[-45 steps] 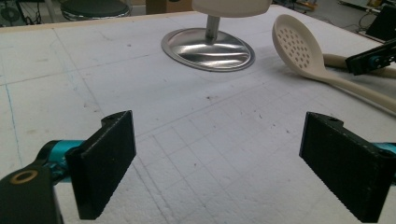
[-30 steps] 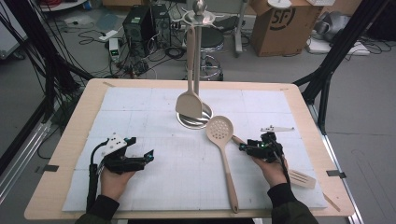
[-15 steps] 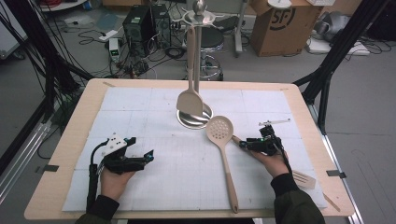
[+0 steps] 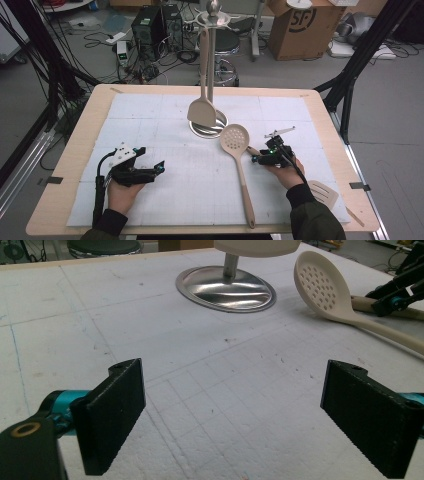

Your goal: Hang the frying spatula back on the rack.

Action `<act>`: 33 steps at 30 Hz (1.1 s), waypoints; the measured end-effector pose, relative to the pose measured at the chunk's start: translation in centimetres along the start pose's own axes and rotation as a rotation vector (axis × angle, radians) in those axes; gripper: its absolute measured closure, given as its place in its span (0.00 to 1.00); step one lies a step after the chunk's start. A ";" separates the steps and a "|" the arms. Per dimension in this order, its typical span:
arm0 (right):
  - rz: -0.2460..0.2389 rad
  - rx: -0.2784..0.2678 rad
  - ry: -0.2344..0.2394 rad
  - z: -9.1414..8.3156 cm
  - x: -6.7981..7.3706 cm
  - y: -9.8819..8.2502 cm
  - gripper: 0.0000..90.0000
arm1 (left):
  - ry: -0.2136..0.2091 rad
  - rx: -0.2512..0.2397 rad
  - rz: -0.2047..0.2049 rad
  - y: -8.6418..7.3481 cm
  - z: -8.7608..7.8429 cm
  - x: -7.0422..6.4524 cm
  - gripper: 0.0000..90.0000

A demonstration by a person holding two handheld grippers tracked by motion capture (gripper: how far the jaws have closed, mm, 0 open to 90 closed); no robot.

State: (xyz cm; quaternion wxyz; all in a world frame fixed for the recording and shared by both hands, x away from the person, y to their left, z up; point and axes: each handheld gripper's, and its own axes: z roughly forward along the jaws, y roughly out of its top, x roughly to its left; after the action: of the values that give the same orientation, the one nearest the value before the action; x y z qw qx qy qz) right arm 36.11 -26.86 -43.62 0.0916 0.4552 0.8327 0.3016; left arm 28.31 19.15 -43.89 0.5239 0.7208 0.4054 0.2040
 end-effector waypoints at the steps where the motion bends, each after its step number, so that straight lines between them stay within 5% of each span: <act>1: -0.025 0.003 -0.022 0.0 0.2 0.0 0.66 | 0.000 0.002 0.003 0.0 0.0 0.0 0.13; 4: -0.085 0.011 -0.061 0.2 0.7 0.0 0.66 | -0.002 0.001 0.003 0.0 0.1 -0.1 0.13; 12: -0.115 0.027 -0.083 0.3 1.0 0.3 0.67 | -0.003 0.002 0.003 -0.1 0.2 -0.2 0.13; 19: -0.143 0.122 -0.073 0.5 1.0 1.6 0.69 | 0.000 0.009 0.006 -0.1 0.2 -0.2 0.13; 27: -0.193 0.143 -0.086 0.6 1.3 1.9 0.73 | -0.002 0.001 0.004 -0.1 0.1 -0.1 0.13; 31: -0.162 0.126 -0.092 0.5 1.3 1.9 0.75 | -0.001 0.000 0.000 -0.1 0.0 0.0 0.13; 33: -0.127 0.082 -0.134 0.3 1.0 1.7 0.75 | 0.001 -0.002 -0.002 -0.1 0.0 0.1 0.13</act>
State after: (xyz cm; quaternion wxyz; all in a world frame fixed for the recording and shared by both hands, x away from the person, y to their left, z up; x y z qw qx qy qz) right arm 36.83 -25.23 -42.80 0.1471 0.4239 0.8637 0.2298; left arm 28.31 19.25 -43.96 0.5245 0.7200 0.4060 0.2042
